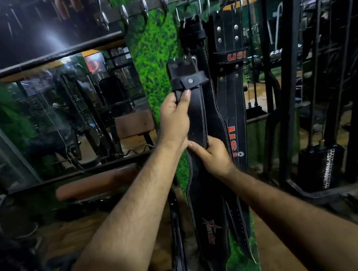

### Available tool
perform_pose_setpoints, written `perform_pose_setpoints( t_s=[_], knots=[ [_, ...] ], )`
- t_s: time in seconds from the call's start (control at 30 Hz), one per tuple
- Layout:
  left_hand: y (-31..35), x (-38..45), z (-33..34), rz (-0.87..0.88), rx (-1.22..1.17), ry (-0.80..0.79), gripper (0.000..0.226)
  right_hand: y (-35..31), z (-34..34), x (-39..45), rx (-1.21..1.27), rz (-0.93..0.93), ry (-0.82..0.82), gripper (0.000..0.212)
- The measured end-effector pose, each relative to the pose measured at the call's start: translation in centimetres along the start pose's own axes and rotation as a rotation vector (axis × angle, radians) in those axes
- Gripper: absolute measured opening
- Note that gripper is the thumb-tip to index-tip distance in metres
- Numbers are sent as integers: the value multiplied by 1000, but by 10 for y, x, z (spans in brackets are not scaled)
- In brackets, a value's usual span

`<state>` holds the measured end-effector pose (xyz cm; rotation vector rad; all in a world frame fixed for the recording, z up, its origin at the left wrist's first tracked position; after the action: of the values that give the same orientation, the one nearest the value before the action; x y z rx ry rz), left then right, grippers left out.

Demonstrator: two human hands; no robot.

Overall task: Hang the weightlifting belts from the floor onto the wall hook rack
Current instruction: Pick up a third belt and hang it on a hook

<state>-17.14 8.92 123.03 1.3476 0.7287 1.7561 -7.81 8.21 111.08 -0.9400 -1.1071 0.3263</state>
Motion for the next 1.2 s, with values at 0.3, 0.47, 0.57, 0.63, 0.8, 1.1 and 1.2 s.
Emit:
perform_pose_setpoints(
  t_s=[0.3, 0.47, 0.57, 0.63, 0.8, 1.1, 1.2],
  knots=[
    [-1, 6, -10, -52, -67, 5, 19, 46, -7, -41, -223, 255, -324, 12],
    [-17, 16, -20, -183, -86, 42, 15, -2, 9, -8, -27, 224, -360, 7],
    [-19, 16, -17, -238, -70, 32, 13, -32, 13, 23, 146, 139, -271, 8],
    [-20, 17, -14, -253, -95, 1, 11, -26, 13, 20, 140, 141, -284, 7],
    [-2, 31, -7, -228, -148, -7, 11, 29, 3, -12, 29, 282, -217, 11],
    [-5, 59, -18, -274, -113, 20, 12, 34, 2, 1, -75, 428, -411, 37],
    [-5, 68, -21, -264, 36, -34, 12, -3, 2, 41, 262, 546, -218, 37]
  ],
)
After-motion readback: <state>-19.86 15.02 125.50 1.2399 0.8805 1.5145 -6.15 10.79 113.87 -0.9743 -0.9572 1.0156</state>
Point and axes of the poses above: each hand's wrist, its own x-axis towards the middle knuckle, its own z-axis out of the palm, y = z × x, the point moved 7 cm from there along x, towards the middle knuckle, and after that the axes turned 14 degrees about y, right-handed, at the moved point
